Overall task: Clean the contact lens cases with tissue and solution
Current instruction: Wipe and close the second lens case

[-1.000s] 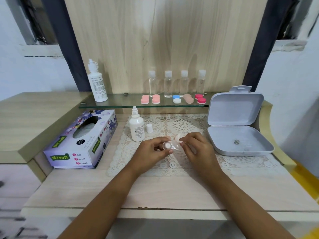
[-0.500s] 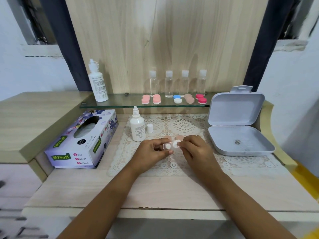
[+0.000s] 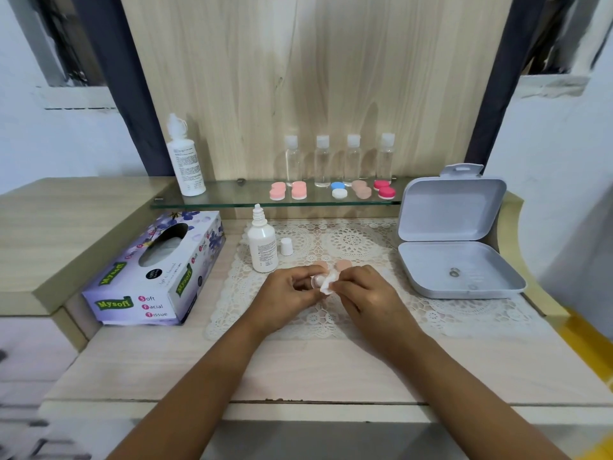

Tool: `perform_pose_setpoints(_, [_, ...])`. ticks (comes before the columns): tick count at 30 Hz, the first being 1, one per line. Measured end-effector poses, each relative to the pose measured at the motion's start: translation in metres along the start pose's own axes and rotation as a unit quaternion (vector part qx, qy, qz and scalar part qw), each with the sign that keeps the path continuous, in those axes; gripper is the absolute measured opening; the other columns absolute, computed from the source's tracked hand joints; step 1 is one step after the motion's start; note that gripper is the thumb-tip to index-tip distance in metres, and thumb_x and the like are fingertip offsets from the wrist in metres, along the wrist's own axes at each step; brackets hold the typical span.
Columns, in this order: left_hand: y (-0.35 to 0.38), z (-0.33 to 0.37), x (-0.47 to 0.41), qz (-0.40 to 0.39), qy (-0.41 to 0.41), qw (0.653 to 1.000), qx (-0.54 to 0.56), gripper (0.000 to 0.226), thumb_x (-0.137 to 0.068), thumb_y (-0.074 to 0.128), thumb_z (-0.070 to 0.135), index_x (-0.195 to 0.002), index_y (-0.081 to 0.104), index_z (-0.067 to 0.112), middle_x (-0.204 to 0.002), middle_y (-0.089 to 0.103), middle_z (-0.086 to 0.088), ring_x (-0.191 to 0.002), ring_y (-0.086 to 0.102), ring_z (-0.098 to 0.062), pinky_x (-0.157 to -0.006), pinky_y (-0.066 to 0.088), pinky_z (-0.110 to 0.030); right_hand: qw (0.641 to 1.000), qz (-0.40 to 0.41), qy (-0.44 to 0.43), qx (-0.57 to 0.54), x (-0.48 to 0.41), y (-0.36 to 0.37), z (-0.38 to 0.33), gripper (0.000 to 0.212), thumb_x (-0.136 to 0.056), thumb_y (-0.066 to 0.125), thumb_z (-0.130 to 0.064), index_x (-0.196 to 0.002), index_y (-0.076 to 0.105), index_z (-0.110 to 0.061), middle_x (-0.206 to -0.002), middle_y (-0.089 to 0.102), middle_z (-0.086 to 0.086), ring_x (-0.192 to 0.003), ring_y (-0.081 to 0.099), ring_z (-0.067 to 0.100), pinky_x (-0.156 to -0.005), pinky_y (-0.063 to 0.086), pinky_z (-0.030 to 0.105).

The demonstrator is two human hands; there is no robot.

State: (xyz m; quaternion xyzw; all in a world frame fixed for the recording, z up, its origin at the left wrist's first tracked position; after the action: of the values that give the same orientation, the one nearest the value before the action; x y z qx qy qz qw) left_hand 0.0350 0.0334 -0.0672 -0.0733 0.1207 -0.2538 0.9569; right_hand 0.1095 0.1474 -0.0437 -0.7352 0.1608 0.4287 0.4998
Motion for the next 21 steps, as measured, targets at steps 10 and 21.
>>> perform_pose_setpoints(10, [0.0,-0.006,-0.003,-0.004,-0.022,0.999,0.022,0.041,-0.075,0.072,-0.003,-0.114,0.064,0.006,-0.093,0.073,-0.008,-0.087,0.067,-0.009,-0.077,0.053,-0.021,1.0,0.026,0.016,0.006,-0.003,-0.004,-0.004,0.01,-0.08,0.058,-0.001,-0.081,0.068,-0.002,-0.079,0.061,0.009,-0.071,0.056,0.024,-0.062,0.046,0.03])
perform_pose_setpoints(21, [0.006,0.002,0.0,-0.037,0.011,0.999,-0.013,0.03,-0.078,0.067,-0.005,-0.105,0.069,0.009,-0.097,0.071,-0.013,-0.085,0.064,-0.01,-0.077,0.051,-0.019,0.999,-0.007,-0.033,-0.005,-0.012,0.001,-0.017,0.016,-0.082,0.054,-0.005,-0.088,0.069,-0.003,-0.085,0.064,0.008,-0.074,0.057,0.026,-0.069,0.045,0.025])
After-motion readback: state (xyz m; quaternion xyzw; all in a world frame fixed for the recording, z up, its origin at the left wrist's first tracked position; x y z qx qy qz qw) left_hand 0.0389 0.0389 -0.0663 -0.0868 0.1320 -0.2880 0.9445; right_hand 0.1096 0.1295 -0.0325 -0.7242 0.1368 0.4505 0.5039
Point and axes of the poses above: each hand's wrist, its own x-axis away from the middle knuckle, its own y-axis out of the palm, z = x × y, the point moved 7 cm from there along -x, towards the middle knuckle
